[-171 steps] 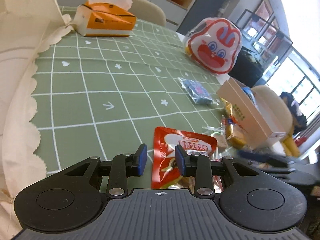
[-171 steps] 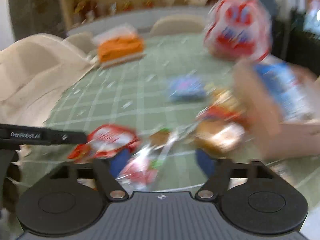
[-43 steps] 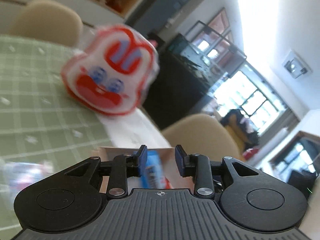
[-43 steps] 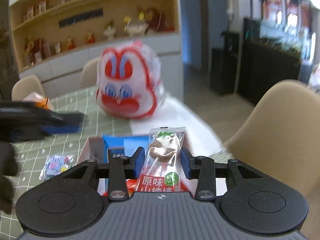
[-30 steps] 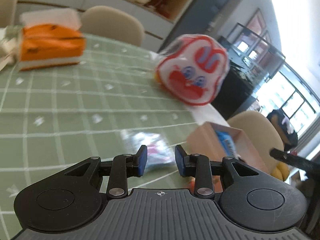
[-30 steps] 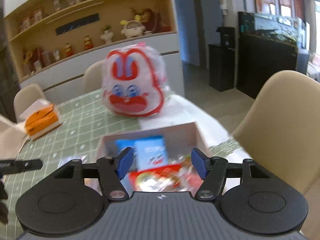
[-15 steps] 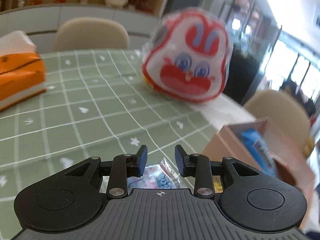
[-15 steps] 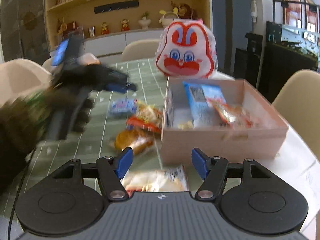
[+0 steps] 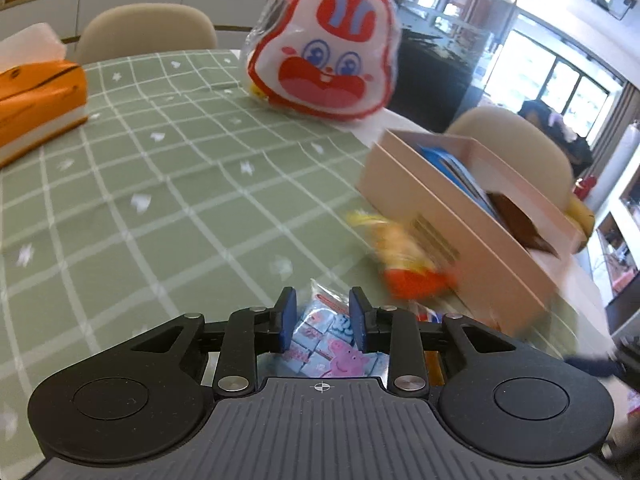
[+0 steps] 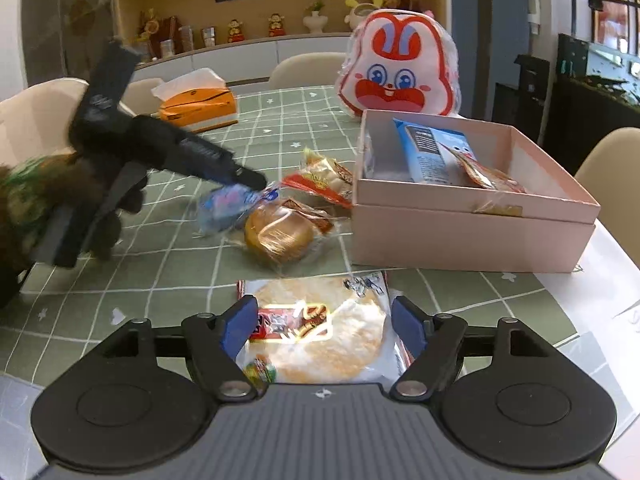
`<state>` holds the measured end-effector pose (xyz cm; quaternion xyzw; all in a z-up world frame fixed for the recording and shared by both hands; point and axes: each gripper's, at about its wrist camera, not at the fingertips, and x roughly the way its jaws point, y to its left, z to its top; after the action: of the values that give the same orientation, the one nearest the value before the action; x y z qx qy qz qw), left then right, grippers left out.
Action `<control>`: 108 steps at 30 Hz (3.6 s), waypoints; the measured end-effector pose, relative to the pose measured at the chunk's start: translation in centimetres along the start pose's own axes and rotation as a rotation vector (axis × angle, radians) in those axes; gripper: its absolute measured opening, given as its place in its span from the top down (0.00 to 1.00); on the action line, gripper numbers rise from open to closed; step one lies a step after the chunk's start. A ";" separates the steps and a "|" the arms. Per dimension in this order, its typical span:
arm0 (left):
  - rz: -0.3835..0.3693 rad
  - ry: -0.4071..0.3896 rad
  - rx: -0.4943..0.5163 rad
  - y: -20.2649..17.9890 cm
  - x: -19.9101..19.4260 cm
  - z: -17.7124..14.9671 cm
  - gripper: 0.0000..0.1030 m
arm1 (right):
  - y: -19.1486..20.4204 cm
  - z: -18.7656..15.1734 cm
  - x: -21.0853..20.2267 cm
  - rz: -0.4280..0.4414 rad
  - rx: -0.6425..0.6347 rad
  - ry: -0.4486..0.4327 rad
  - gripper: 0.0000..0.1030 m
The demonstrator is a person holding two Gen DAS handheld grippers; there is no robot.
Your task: Organize snacks
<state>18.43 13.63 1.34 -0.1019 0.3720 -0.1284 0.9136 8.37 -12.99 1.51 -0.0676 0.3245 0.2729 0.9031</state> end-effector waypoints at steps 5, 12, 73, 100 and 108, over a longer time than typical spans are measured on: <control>-0.024 0.008 0.010 -1.1 -3.1 -3.0 0.68 | 1.9 -0.3 0.0 -0.007 -0.077 0.000 0.26; -0.018 0.012 0.030 -2.6 -6.7 -6.3 0.68 | 2.3 -1.8 -1.1 -0.121 -0.196 -0.013 0.26; 0.022 0.053 0.238 -4.9 -7.2 -9.1 0.12 | -2.2 -1.9 -1.8 -0.131 0.088 -0.052 0.21; 0.000 0.023 0.098 -4.5 -9.0 -10.2 0.36 | -0.2 -0.5 -0.9 -0.197 0.185 0.009 0.18; -0.007 0.022 0.090 -4.4 -9.1 -10.2 0.36 | 3.9 -0.7 -0.4 -0.100 -0.052 0.016 0.41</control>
<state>4.27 11.41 1.33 -0.0604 0.3756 -0.1492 0.9127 5.65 -10.14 1.41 -0.1097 0.3207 0.2350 0.9110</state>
